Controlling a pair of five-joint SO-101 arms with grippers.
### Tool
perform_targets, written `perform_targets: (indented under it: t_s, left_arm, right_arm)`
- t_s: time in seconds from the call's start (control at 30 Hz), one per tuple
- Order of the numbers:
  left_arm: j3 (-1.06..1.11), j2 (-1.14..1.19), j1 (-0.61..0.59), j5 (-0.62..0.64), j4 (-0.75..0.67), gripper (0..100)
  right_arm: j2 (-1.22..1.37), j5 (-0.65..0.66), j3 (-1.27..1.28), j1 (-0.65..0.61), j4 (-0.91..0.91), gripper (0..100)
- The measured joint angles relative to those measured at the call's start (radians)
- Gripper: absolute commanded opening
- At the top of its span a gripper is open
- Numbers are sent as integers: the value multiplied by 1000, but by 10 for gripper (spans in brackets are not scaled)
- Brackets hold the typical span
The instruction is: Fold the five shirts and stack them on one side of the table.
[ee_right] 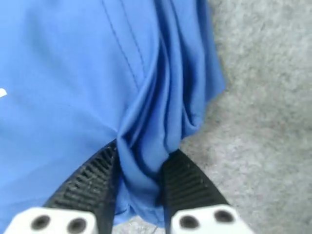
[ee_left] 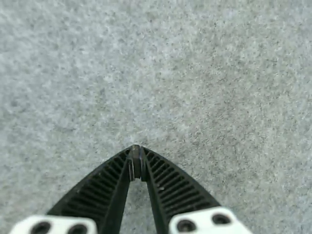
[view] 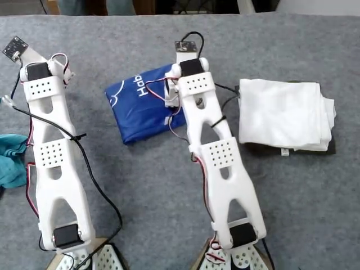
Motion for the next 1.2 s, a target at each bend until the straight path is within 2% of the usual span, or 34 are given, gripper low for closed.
perform_targets:
  t_s: [0.23, 0.5, 0.67, 0.87, 1.03, 1.2]
  left_arm:
    - [0, 0, 0, 0, 0, 33]
    - [0, 0, 0, 0, 0, 33]
    - [0, 0, 0, 0, 0, 33]
    - [0, 0, 0, 0, 0, 33]
    - [0, 0, 0, -35, 0, 33]
    - [0, 0, 0, -63, 0, 33]
  right_arm:
    - [-141, 35, 17, 46, 9, 14]
    - [-557, 138, 402, 176, 9, 14]
    - [-767, 258, 594, 333, 11, 14]
    - [-804, 457, 611, 598, 12, 14]
    - [-804, 546, 611, 772, 12, 14]
    - [-804, 594, 611, 870, 12, 15]
